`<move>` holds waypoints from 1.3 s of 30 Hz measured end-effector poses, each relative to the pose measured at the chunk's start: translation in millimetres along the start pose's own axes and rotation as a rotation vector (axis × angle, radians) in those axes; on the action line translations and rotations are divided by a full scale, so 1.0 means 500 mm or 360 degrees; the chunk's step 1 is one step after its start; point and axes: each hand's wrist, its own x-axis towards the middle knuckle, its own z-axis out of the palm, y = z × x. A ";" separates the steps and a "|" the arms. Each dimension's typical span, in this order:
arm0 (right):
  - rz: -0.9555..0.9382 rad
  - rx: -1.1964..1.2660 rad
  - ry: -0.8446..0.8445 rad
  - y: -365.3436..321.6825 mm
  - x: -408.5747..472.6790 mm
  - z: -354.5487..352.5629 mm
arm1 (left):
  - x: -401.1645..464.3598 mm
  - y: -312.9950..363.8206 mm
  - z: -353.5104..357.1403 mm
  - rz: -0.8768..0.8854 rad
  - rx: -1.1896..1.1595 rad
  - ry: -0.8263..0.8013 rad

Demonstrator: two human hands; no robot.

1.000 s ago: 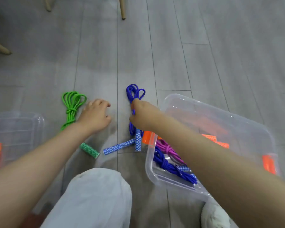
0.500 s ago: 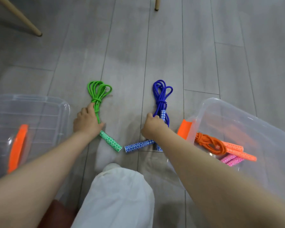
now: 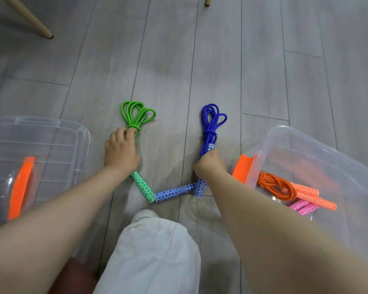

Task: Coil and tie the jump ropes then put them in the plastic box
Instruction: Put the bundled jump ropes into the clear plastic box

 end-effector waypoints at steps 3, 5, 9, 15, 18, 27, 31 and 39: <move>-0.0035 -0.0016 -0.0132 0.004 0.001 0.010 | -0.003 0.004 0.007 0.0177 0.0093 -0.0005; -0.0128 0.0077 -0.0169 0.000 0.003 0.014 | -0.003 0.007 0.012 0.0298 0.0173 -0.0016; -0.0359 0.0244 -0.0220 -0.015 -0.003 0.007 | 0.000 0.018 0.011 0.0526 0.0296 -0.0086; -0.0389 0.0427 -0.0520 -0.038 -0.044 -0.050 | 0.006 0.078 -0.019 0.0607 0.0267 -0.0217; -0.0447 0.0524 -0.0714 -0.042 -0.081 -0.099 | 0.021 0.096 -0.052 0.0940 0.0213 -0.0050; -0.0439 0.0864 -0.1389 -0.001 -0.173 -0.270 | 0.054 0.192 -0.193 0.1411 -0.0077 -0.0083; -0.0477 0.1066 -0.1497 0.038 -0.198 -0.345 | 0.039 0.253 -0.252 0.1298 -0.0294 -0.0134; -0.0748 0.1267 -0.1582 0.170 -0.182 -0.418 | 0.016 0.377 -0.320 0.1580 -0.0168 -0.0159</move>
